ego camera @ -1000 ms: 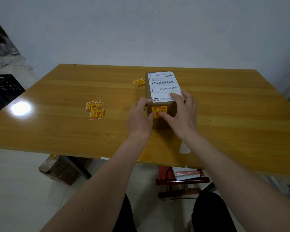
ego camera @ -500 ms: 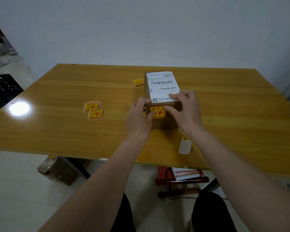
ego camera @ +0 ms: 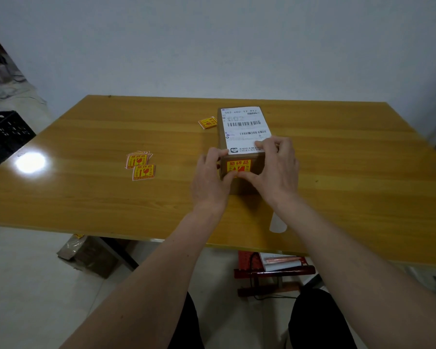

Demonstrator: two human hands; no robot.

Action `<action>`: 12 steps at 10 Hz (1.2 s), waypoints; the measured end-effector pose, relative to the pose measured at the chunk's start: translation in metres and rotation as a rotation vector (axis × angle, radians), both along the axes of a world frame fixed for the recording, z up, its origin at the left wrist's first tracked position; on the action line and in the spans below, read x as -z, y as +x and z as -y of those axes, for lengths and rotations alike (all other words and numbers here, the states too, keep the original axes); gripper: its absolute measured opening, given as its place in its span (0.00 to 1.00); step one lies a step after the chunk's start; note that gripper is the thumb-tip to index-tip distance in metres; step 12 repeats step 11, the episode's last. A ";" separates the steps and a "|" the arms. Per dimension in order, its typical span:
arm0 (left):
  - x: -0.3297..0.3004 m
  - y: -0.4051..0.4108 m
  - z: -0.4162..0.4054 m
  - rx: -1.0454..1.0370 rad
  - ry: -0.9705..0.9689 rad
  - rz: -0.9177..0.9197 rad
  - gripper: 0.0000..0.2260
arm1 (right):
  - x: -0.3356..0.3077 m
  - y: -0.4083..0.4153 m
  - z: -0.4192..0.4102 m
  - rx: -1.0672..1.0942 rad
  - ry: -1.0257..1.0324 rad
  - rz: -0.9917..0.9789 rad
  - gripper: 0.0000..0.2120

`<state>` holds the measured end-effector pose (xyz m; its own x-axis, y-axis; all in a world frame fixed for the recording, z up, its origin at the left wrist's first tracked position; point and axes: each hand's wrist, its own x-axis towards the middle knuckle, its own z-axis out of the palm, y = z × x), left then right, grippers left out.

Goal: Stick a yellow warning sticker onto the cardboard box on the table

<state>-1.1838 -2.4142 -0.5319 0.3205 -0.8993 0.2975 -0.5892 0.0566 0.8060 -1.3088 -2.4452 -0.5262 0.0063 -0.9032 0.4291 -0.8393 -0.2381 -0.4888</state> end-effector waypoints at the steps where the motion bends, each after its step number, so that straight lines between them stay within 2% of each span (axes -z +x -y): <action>1: 0.002 -0.002 0.001 -0.010 0.013 0.029 0.22 | 0.000 0.000 0.000 0.002 -0.003 -0.026 0.37; 4: 0.004 0.003 0.002 0.011 0.014 0.106 0.24 | -0.007 -0.010 0.001 -0.061 0.037 -0.033 0.34; 5: 0.002 0.007 0.002 0.043 0.009 0.116 0.22 | -0.011 -0.012 -0.001 -0.085 0.074 0.000 0.31; 7: -0.006 0.019 0.002 0.146 0.026 0.047 0.13 | -0.019 -0.020 -0.002 -0.149 0.177 0.103 0.23; 8: -0.015 0.026 -0.005 0.211 0.034 0.096 0.15 | -0.018 -0.028 -0.008 -0.187 0.234 0.096 0.26; 9: -0.021 0.034 -0.016 0.143 0.051 0.166 0.15 | -0.019 -0.037 -0.022 -0.126 0.246 0.127 0.26; 10: -0.023 0.040 -0.026 0.028 0.087 0.244 0.06 | -0.019 -0.045 -0.032 -0.057 0.239 0.082 0.15; 11: -0.029 0.044 -0.034 -0.015 0.205 0.336 0.06 | -0.028 -0.051 -0.038 -0.003 0.278 0.002 0.08; 12: -0.029 0.044 -0.034 -0.015 0.205 0.336 0.06 | -0.028 -0.051 -0.038 -0.003 0.278 0.002 0.08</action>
